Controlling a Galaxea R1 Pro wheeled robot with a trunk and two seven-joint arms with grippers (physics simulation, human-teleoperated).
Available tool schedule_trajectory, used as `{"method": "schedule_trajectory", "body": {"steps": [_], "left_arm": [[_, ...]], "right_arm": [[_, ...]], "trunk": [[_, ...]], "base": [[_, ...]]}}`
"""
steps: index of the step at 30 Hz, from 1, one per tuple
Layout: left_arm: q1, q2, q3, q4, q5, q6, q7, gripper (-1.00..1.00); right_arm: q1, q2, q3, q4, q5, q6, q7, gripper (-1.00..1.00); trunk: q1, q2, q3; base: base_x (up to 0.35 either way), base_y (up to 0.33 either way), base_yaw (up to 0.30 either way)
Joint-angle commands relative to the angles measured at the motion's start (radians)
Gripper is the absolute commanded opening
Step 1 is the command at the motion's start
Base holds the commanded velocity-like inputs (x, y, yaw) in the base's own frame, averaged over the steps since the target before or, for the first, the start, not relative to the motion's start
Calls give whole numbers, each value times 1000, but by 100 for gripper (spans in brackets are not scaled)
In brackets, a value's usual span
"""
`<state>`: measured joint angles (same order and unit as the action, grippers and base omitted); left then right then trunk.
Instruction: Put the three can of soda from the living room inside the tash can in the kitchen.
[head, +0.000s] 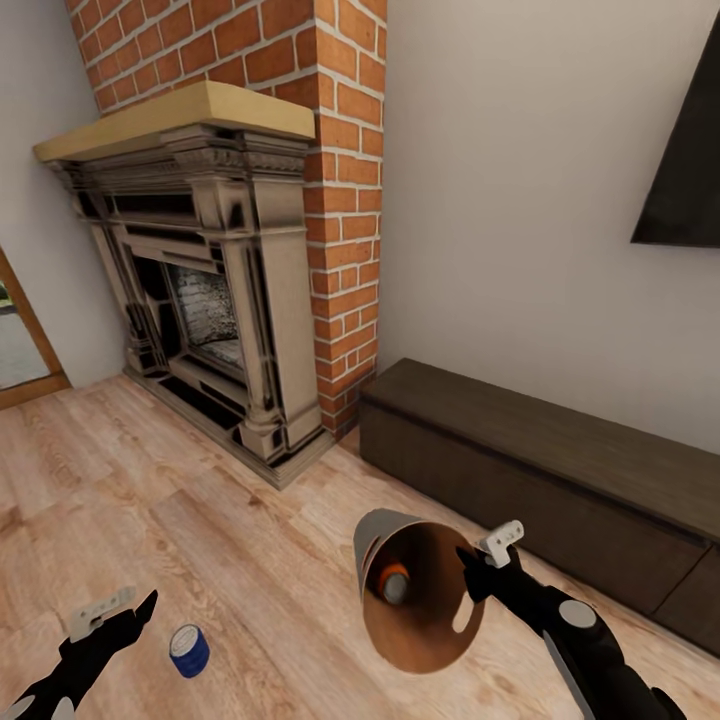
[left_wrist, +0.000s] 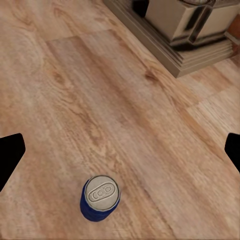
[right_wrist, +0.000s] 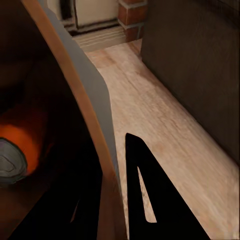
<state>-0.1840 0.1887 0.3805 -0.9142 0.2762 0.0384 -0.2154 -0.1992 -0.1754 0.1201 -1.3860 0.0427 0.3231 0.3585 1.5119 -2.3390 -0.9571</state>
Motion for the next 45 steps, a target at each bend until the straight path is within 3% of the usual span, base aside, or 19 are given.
{"method": "schedule_trajectory", "body": {"steps": [1,4,7,27,30,32,34,38,40,45], "left_arm": [[0,0,0,1,0,0,0,100],[0,0,0,4,0,0,0,100],[0,0,0,6,0,0,1,100],[-1,5,-5,12,-10,10,-1,100],[-7,8,-21,13,-72,55,-3,100],[-15,9,-67,14,-199,170,-32,100],[-26,8,-107,14,-301,243,-125,100],[-71,5,-133,22,-404,288,-249,100],[-95,4,-137,28,-427,295,-284,100],[-108,1,-134,33,-437,274,-303,100]], "right_arm": [[0,-4,-11,-1,-7,-4,3,-100],[1,-26,-64,22,-5,-35,4,-100],[1,-50,-81,54,-10,-88,15,-100],[1,-46,-91,120,-15,-113,26,-100],[1,-46,-91,120,-15,-113,25,-100],[1,-46,-91,123,-15,-113,25,-100],[1,-47,-91,125,-15,-113,25,-100],[1,-48,-91,127,-15,-113,26,-100],[1,-48,-91,137,-15,-113,26,-100],[1,-48,-93,181,-14,-126,25,-100]], "trunk": [[0,0,0],[0,0,0],[0,0,0],[0,0,0],[0,0,0],[0,0,0],[0,0,0],[0,0,0],[0,0,0],[0,0,0]], "base": [[109,0,0],[106,0,0],[47,0,0],[3,205,0],[39,48,0],[21,20,0],[9,8,0],[3,3,0],[0,0,0],[0,0,0]]}}
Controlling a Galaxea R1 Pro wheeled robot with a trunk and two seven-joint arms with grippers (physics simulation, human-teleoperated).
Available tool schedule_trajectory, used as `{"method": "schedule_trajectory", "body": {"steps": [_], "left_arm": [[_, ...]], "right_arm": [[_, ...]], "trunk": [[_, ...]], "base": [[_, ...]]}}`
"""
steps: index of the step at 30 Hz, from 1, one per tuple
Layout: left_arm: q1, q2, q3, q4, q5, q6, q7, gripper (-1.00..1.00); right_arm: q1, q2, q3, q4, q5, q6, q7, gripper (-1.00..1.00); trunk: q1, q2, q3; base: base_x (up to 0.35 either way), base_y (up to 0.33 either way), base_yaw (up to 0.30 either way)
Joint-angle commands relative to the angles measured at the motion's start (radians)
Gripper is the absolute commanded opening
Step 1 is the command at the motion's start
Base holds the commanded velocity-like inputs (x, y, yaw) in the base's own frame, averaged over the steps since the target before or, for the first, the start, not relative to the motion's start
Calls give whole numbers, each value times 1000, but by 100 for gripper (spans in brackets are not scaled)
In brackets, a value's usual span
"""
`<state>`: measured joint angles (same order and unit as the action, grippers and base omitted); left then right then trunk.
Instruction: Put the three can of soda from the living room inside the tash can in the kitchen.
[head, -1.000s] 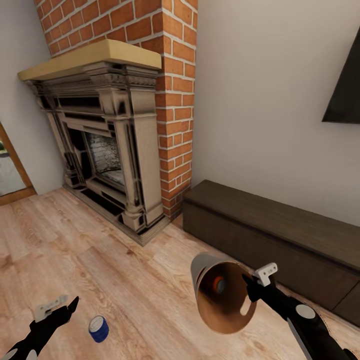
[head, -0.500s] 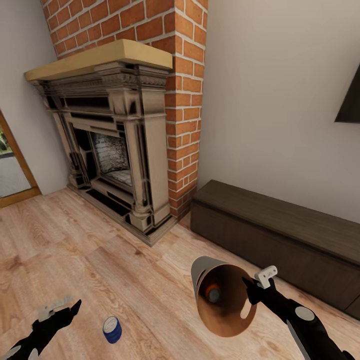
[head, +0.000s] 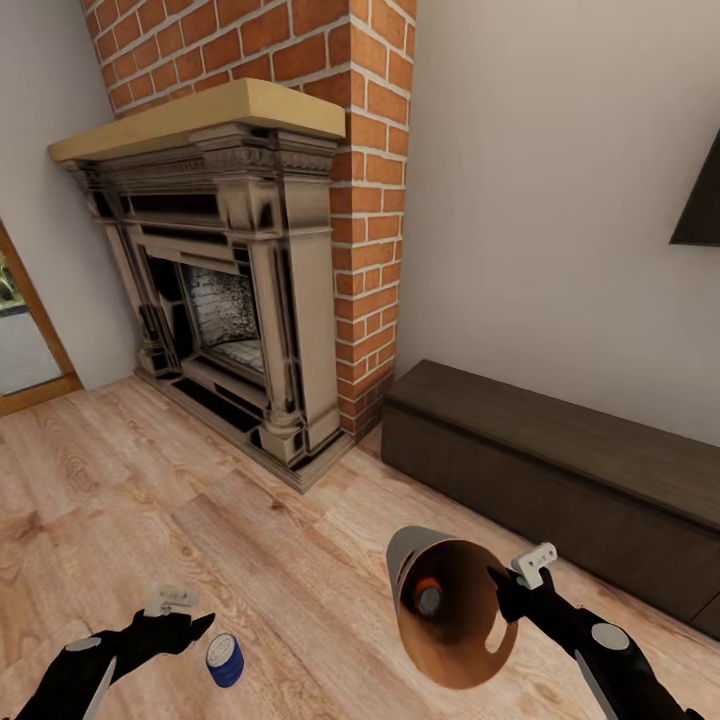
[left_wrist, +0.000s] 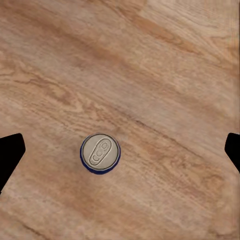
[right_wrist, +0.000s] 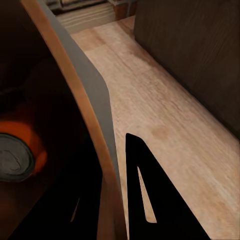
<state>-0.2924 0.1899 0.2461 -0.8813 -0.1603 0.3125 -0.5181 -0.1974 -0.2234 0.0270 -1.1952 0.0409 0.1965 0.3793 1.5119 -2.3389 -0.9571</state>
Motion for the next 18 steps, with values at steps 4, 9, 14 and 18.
{"method": "schedule_trajectory", "body": {"steps": [4,9,14,18], "left_arm": [[-1,-1,8,1,7,-132,-8,100],[-1,1,10,1,6,-131,-9,100],[-40,8,10,1,5,52,-6,100],[-170,14,9,76,-1,174,-5,100]], "right_arm": [[0,2,1,17,-13,-54,3,-100],[0,2,1,20,-13,-60,3,-100],[0,2,1,20,-13,-59,3,-100],[0,2,0,19,-12,-57,3,-100]], "trunk": [[0,0,0],[0,0,0],[0,0,0],[0,0,0]], "base": [[0,0,0],[0,0,0],[0,0,0],[0,0,0]]}}
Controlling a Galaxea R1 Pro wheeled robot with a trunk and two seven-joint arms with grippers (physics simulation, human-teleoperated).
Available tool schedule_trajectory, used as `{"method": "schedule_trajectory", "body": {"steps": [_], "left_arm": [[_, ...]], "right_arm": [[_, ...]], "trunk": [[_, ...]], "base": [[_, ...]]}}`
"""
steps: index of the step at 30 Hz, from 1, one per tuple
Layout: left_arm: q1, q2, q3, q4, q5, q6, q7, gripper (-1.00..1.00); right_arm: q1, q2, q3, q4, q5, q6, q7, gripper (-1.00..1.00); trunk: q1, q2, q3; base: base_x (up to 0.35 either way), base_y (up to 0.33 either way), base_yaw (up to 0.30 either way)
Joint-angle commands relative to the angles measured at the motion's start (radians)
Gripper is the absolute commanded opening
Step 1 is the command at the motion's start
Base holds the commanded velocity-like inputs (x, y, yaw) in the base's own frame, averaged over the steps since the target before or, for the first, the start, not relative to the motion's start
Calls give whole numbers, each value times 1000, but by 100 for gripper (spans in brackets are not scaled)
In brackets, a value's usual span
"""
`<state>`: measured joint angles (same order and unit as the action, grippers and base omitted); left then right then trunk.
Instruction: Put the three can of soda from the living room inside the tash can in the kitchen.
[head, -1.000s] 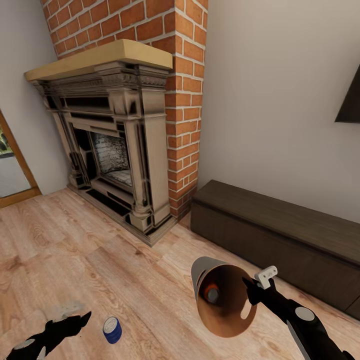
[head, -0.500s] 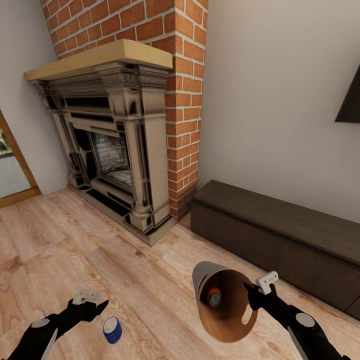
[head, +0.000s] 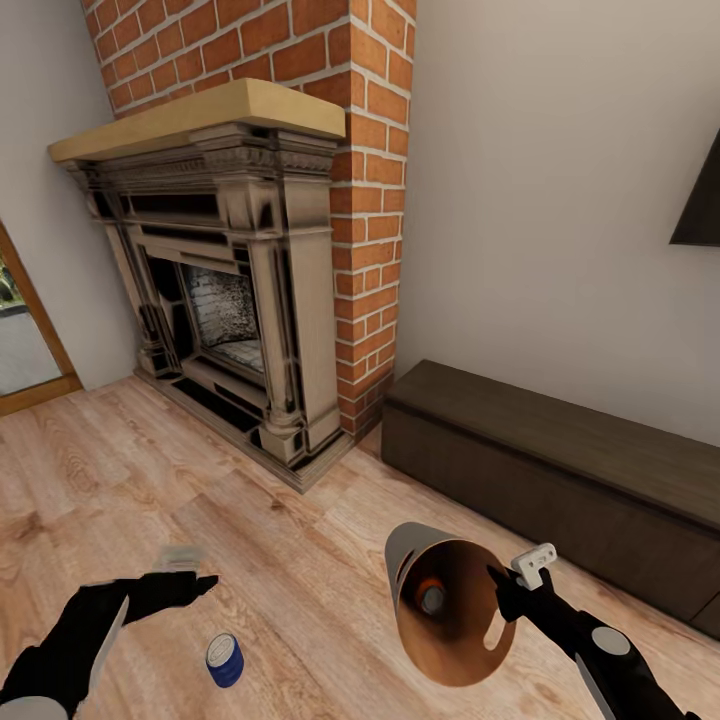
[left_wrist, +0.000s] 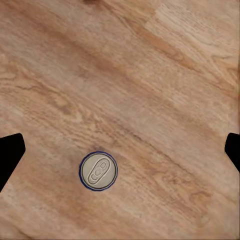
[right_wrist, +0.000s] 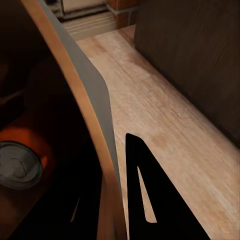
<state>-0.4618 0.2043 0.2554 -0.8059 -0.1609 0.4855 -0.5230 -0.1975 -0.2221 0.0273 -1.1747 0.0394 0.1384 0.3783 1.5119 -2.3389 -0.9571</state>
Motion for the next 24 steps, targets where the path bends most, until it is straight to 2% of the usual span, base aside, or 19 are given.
{"method": "schedule_trajectory", "body": {"steps": [1,2,4,5,7,9,13,24], "left_arm": [[-90,4,-3,84,-4,46,8,100],[-119,6,-4,114,-4,55,12,100],[-219,9,-9,230,-3,73,34,100],[-226,9,-9,240,-3,70,36,100],[-245,7,-7,267,-3,49,57,100],[-251,6,-5,274,-1,41,97,100],[-254,3,-5,271,3,24,164,100],[-254,5,-7,279,10,2,172,100]], "right_arm": [[-1,0,-1,-9,-10,5,5,-100],[-1,0,-1,-11,-10,6,5,-100],[-6,-1,-1,-43,-10,28,9,-100],[-7,0,-1,-54,-10,39,10,-100],[-12,1,1,-115,-11,117,13,-100],[-16,1,1,-157,-12,165,15,-100],[-37,0,0,-182,-11,222,16,-100],[-43,2,0,-181,-9,228,4,-100]], "trunk": [[0,0,0],[0,0,0],[4,-7,-3],[8,-14,-6],[15,-28,-12],[23,-42,-19],[38,-70,-31],[80,-147,-66]], "base": [[0,0,0],[0,0,0],[0,0,0],[0,0,0],[0,0,0],[0,0,0],[0,0,0],[0,0,0]]}}
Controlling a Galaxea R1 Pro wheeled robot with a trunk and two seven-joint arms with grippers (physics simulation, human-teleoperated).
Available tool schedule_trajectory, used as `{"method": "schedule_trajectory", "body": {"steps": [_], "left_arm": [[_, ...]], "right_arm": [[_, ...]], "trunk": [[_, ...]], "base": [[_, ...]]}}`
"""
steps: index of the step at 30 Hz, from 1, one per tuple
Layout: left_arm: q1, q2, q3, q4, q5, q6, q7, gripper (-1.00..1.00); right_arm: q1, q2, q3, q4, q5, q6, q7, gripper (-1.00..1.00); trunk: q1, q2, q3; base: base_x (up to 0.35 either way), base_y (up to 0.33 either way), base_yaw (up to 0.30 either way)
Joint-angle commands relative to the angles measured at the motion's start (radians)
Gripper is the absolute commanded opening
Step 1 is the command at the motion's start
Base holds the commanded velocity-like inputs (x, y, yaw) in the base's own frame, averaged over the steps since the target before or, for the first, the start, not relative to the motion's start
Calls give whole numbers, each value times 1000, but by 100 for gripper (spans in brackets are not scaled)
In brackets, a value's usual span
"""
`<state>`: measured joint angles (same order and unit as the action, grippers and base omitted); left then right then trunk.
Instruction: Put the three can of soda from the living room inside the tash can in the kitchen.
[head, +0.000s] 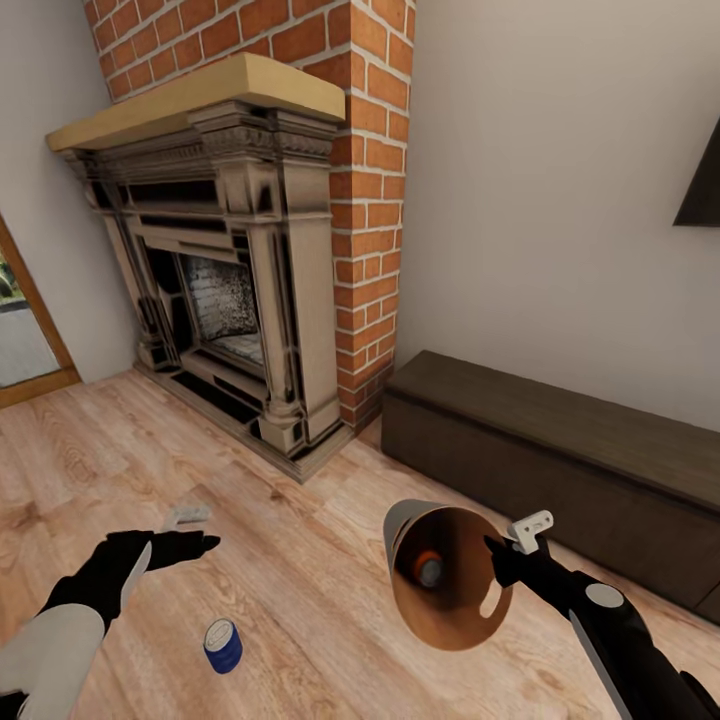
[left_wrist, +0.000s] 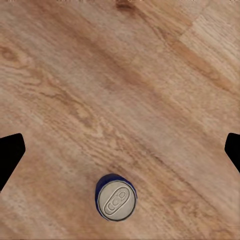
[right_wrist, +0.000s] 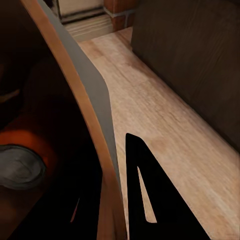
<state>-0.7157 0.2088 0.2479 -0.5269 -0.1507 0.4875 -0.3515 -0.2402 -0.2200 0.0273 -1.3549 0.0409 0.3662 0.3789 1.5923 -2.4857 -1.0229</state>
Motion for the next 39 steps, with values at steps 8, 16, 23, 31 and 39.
{"method": "schedule_trajectory", "body": {"steps": [8,16,23,31,39], "left_arm": [[0,-3,-1,0,0,-14,0,100],[1,-3,-1,-1,-1,-16,1,100],[1,-4,-2,1,-9,-52,2,100],[2,-6,-3,7,-12,-60,4,100],[2,-6,-3,16,-12,-70,7,100]], "right_arm": [[-1,1,2,-1,-12,0,3,-100],[-1,1,4,0,-13,-1,3,-100],[-1,1,7,0,-13,-3,4,-100],[-1,1,9,1,-14,-3,6,-100],[-1,8,9,1,-15,-3,13,-100]], "trunk": [[10,-16,-29],[14,-18,-60],[17,-19,-87],[21,-21,-118],[24,-23,-144]], "base": [[0,0,80],[0,0,148],[0,0,10],[0,0,-3],[0,0,-148]]}}
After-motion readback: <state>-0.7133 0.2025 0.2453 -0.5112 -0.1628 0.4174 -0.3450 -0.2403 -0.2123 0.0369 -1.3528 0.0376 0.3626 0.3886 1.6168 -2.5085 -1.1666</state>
